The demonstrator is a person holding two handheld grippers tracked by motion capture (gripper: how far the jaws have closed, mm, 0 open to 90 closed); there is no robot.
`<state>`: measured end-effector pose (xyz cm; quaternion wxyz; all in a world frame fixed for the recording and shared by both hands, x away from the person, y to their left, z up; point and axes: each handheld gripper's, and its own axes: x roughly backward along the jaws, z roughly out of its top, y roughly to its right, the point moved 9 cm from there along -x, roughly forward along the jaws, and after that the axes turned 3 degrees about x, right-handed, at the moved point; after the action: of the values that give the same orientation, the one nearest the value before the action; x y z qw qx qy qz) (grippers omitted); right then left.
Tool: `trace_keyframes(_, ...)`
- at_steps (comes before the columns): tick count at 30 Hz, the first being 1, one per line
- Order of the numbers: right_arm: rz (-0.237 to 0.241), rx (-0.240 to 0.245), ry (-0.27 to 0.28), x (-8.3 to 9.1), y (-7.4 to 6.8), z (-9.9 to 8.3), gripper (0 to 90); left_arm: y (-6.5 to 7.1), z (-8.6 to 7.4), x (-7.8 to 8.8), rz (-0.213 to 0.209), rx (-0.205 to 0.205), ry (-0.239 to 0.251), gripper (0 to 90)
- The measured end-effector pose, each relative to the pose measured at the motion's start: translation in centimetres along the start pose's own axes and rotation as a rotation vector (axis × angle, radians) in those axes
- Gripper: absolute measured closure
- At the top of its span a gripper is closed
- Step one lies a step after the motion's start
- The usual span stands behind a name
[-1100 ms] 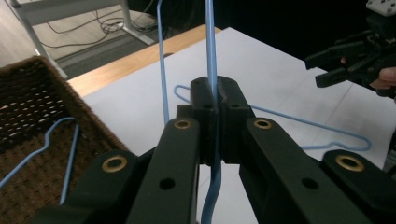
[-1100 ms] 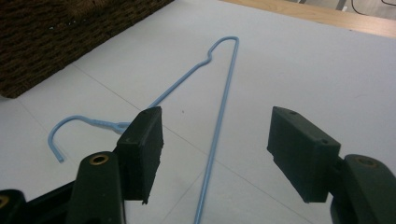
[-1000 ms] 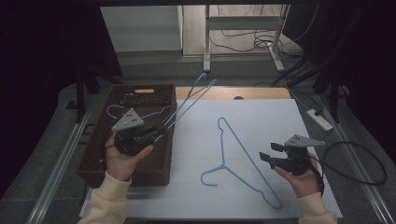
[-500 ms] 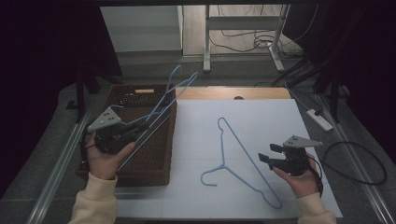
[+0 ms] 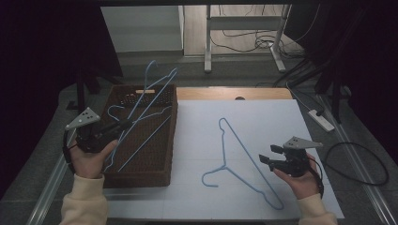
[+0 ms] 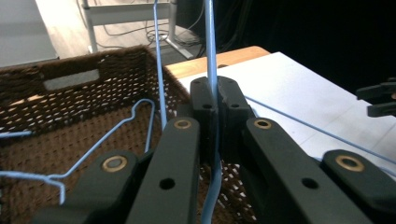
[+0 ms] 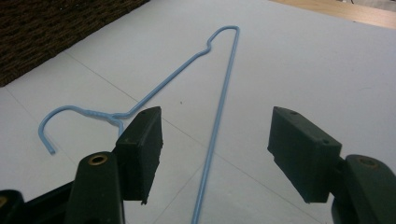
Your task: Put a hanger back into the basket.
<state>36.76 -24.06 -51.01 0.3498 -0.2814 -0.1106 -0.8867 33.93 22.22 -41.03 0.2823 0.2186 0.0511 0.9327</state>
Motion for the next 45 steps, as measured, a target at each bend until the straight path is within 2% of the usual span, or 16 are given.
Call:
trace_keyframes(10, -0.002, 0.001, -0.002, 0.0, 0.0, 0.0, 35.5, -1.8, -1.2, -0.3, 0.021, 0.04, -0.043, 87.0)
trace_keyframes(19, -0.002, 0.0, -0.002, 0.0, 0.0, -0.1, 35.4, -1.8, -2.1, -0.8, 0.008, 0.037, -0.091, 87.0)
trace_keyframes(25, 0.0, -0.001, -0.003, 0.0, 0.0, -0.1, 35.4, -2.5, -2.8, -0.9, 0.013, 0.06, -0.113, 87.0)
trace_keyframes(33, 0.001, 0.001, -0.008, -0.1, 0.0, -0.1, 35.3, -3.1, -3.4, -1.4, -0.006, 0.086, -0.139, 87.0)
trace_keyframes(37, 0.001, 0.0, -0.011, -0.2, 0.0, -0.2, 35.1, -3.3, -4.1, -2.1, -0.028, 0.118, -0.17, 87.0)
trace_keyframes(41, 0.0, 0.003, -0.012, -0.2, 0.0, -0.2, 35.1, -3.2, -4.3, -2.3, -0.036, 0.114, -0.189, 87.0)
trace_keyframes(45, 0.003, -0.001, -0.009, -0.1, 0.0, -0.2, 35.1, -3.7, -4.8, -2.6, -0.034, 0.13, -0.217, 87.0)
